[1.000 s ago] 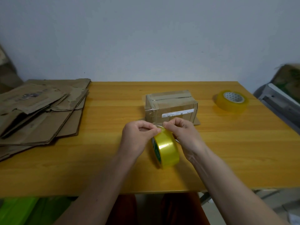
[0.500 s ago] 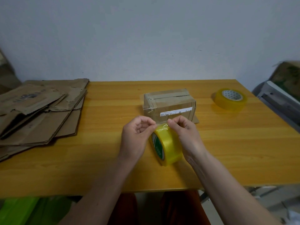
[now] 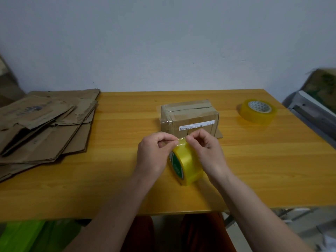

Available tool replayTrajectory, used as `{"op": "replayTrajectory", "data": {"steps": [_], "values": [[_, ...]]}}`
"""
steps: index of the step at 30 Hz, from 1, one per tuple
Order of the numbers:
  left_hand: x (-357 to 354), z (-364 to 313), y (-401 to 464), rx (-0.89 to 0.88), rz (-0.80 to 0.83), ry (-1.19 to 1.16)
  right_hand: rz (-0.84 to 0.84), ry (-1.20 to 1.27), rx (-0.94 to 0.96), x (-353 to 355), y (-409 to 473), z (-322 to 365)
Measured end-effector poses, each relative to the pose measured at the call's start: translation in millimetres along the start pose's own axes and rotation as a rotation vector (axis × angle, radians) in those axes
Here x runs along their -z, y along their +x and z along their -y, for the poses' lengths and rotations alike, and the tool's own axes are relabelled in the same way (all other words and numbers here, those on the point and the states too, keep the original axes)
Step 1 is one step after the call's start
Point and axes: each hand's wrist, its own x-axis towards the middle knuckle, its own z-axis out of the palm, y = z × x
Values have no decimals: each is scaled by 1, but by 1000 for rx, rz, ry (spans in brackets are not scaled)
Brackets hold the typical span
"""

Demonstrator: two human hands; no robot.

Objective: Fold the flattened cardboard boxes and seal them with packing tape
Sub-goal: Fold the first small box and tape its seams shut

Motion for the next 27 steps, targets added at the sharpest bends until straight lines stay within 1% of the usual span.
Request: {"op": "replayTrajectory", "data": {"steps": [2,4,8,11,14,17,20,21,22,23,24,26,27], "values": [[-2,3,2,-1,-53,53,-1,-10,9,1,-1,1],[-3,4,3,10,-68,76,-3,-12,16,2,-2,3],[-5,2,2,14,-28,31,-22,-66,-4,1,-4,7],[-5,2,2,8,-45,-31,-52,-30,56,5,-1,9],[-6,4,2,5,-13,-76,25,-179,134,8,4,13],[-8,5,3,69,8,-178,12,-217,125,9,6,11],[-11,3,4,149,-3,-256,-39,-125,102,11,3,10],[-12,4,4,169,-15,-274,-52,-103,51,13,2,8],[-13,4,5,191,-29,-290,-31,-106,-29,15,0,6],[-15,5,6,215,-46,-297,36,-147,-120,18,0,3],[-17,6,7,236,-62,-304,139,-195,-203,21,-1,1],[-21,7,8,254,-69,-312,322,-162,-258,27,-7,-4],[-23,6,7,242,-60,-302,363,-115,-250,29,-10,-6]]}}
